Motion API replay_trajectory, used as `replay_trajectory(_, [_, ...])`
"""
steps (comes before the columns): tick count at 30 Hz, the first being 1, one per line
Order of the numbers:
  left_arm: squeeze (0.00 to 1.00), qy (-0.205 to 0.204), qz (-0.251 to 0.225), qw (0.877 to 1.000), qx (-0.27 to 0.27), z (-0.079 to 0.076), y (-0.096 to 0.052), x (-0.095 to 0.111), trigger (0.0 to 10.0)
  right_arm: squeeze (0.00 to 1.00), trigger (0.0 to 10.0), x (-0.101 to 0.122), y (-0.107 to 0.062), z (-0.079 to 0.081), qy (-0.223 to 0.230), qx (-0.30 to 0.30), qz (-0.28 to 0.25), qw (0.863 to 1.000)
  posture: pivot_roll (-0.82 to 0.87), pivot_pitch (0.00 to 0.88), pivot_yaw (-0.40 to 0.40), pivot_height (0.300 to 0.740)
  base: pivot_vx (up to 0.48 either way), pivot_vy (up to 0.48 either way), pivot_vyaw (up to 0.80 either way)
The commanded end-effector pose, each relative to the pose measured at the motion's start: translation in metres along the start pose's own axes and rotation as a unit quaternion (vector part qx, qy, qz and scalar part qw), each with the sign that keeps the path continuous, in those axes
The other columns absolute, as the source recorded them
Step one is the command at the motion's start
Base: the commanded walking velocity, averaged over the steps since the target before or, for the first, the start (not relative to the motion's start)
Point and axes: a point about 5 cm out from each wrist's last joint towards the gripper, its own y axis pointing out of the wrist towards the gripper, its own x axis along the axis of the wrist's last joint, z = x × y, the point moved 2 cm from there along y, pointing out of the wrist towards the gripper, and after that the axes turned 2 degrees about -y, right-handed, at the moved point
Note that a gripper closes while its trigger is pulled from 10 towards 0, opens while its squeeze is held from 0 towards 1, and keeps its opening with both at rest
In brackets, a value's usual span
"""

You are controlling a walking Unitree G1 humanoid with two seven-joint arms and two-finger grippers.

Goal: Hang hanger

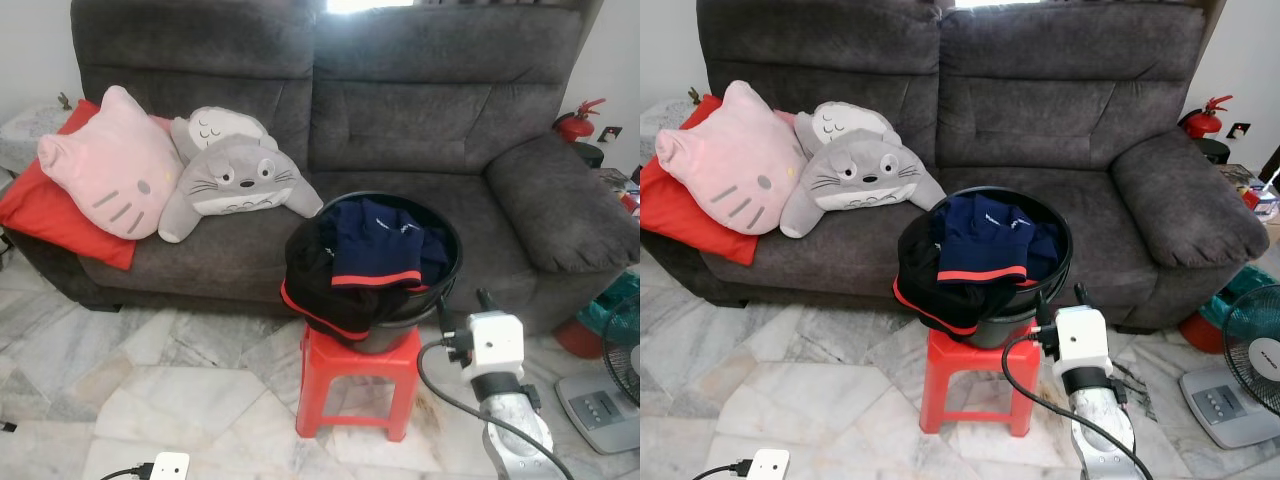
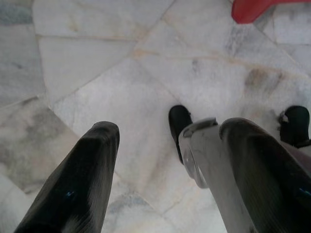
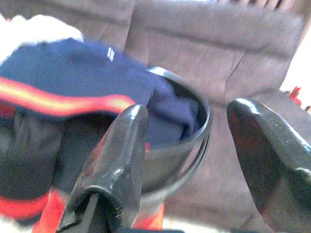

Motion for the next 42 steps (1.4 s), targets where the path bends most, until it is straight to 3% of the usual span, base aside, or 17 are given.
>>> replay_trajectory(1, [0.0,-0.002,-0.002,1.0,0.004,0.002,0.0,0.001,10.0,0.0,10.0,0.014,0.007,-0.002,-0.001,-0.006,-0.021,1.0,-0.12,0.0,-0.019,0.74,0.266,0.0,0.0])
replay_trajectory(18, [0.0,-0.002,-0.016,1.0,-0.002,-0.006,0.002,0.01,10.0,0.0,10.0,0.03,0.008,-0.001,-0.004,-0.006,-0.04,0.999,-0.12,0.0,-0.018,0.74,0.297,0.0,0.0])
replay_trajectory(23, [0.0,-0.002,-0.019,1.0,-0.005,-0.007,0.001,0.006,10.0,0.0,10.0,0.036,-0.006,-0.003,-0.016,-0.002,-0.043,0.999,-0.13,0.0,-0.014,0.74,0.182,0.0,0.0])
replay_trajectory(32, [0.0,0.001,-0.024,1.0,-0.005,-0.006,0.001,0.008,10.0,0.0,10.0,0.024,-0.03,-0.014,-0.043,0.0,-0.001,0.999,-0.14,0.0,-0.017,0.74,0.0,0.0,0.0])
replay_trajectory(35, [0.0,0.003,-0.021,1.0,-0.003,-0.003,0.0,0.006,10.0,0.0,10.0,0.024,-0.045,-0.019,-0.072,0.003,0.012,0.997,-0.14,0.0,-0.018,0.74,0.0,0.0,0.0])
replay_trajectory(42, [0.0,0.004,-0.014,1.0,-0.002,0.0,0.0,0.003,10.0,0.0,10.0,0.013,-0.065,-0.01,-0.085,0.064,0.06,0.992,-0.15,0.0,-0.017,0.74,0.0,0.0,0.0])
